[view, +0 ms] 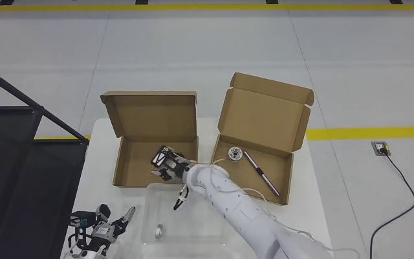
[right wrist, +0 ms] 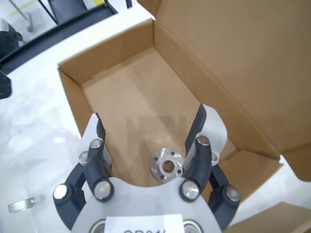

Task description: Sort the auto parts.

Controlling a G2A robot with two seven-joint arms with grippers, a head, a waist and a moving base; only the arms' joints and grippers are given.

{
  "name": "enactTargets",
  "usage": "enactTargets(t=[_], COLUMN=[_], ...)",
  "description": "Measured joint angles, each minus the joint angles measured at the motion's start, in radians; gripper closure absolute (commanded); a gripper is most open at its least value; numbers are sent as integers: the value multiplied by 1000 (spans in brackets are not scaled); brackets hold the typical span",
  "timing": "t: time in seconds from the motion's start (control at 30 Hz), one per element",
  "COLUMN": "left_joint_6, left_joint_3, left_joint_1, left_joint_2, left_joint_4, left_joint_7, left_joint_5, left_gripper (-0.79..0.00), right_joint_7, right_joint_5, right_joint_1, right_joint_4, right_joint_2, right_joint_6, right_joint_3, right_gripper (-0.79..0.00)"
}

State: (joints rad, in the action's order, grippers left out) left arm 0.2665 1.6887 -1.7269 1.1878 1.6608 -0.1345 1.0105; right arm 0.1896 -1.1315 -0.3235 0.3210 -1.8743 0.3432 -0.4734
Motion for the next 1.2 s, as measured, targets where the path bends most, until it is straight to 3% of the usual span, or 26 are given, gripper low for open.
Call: enactTargets(t=[0.27,0.43,0.6,0.8,0.93,1.0,1.07,1.2], left_joint_6=[0,0,0,0,0,0,0,0], left_joint_3=[0,0,0,0,0,0,0,0], left_joint_1=[0,0,0,0,0,0,0,0], left_joint_2=[0,0,0,0,0,0,0,0], left_joint_4=[0,0,0,0,0,0,0,0], left_joint_7=[0,0,0,0,0,0,0,0], left_joint_5=[0,0,0,0,0,0,0,0], left_gripper=[-785,-785,-785,-785,-785,-785,-785,-785], right_joint_7=[201,164,-59,-432,-633,-742,-840,-889], right_joint_5=[-144,-271,-378,-378,-333,-301,-270,-265], right_joint_1=[-37,-99,-207,-379,-437,-435,-419,-409], right_joint_4=[182,394,694,1016,1095,1084,1060,1047], right_joint_2=[85,164,261,341,353,343,327,321], right_joint_6=[172,262,389,467,442,380,320,297], right_joint_3=[-9,-30,-98,-215,-249,-239,-213,-201], right_gripper=[-720,-730,-767,-702,-699,-785,-785,-785])
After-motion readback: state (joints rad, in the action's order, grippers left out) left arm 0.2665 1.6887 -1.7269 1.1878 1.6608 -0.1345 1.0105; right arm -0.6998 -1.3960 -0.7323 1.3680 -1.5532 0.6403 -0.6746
